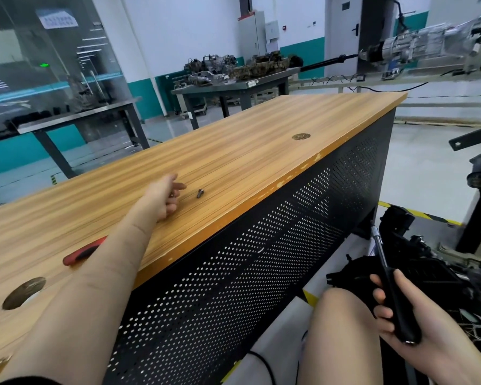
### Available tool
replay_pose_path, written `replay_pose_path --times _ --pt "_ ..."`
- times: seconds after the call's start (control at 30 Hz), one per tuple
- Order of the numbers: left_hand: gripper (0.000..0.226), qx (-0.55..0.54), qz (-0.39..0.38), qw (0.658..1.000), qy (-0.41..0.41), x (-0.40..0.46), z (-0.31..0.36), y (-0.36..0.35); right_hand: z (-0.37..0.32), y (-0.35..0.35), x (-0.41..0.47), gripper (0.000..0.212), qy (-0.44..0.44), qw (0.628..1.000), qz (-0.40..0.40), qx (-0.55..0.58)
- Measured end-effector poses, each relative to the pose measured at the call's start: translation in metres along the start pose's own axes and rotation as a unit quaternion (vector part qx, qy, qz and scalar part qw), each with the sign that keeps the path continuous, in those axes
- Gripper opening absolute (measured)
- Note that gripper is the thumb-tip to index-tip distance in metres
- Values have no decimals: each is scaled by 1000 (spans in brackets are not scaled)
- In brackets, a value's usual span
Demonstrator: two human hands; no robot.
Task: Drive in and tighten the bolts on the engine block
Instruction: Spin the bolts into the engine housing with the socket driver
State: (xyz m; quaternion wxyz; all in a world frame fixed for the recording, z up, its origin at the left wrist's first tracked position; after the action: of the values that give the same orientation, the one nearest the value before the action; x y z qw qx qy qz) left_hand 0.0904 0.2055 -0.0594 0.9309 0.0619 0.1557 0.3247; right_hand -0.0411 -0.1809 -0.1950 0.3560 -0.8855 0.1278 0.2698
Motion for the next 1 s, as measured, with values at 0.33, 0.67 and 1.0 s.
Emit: replay_pose_path --times 0.33,0.67,1.0 --pt "24 452 58 810 -371 -12 27 -53 4 7 4 36 -18 1000 12 23" --pt "33 29 -4 982 -187 -44 27 -71 -1 13 -3 32 -12 999 31 27" --pt "36 -35 -369 929 11 -247 -106 -238 -20 36 -26 14 116 988 53 -91"
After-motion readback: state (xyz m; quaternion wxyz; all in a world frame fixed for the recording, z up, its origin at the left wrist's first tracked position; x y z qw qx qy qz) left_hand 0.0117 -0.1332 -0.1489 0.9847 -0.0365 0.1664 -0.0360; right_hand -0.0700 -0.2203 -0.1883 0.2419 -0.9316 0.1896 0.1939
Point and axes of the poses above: each hand's wrist, its own x-axis towards the middle knuckle, its own y-axis out of the back of the hand, z = x × y, the point moved 8 cm from there along x, towards the middle knuckle, and after that the axes turned 10 degrees about z, right-handed, at the moved point
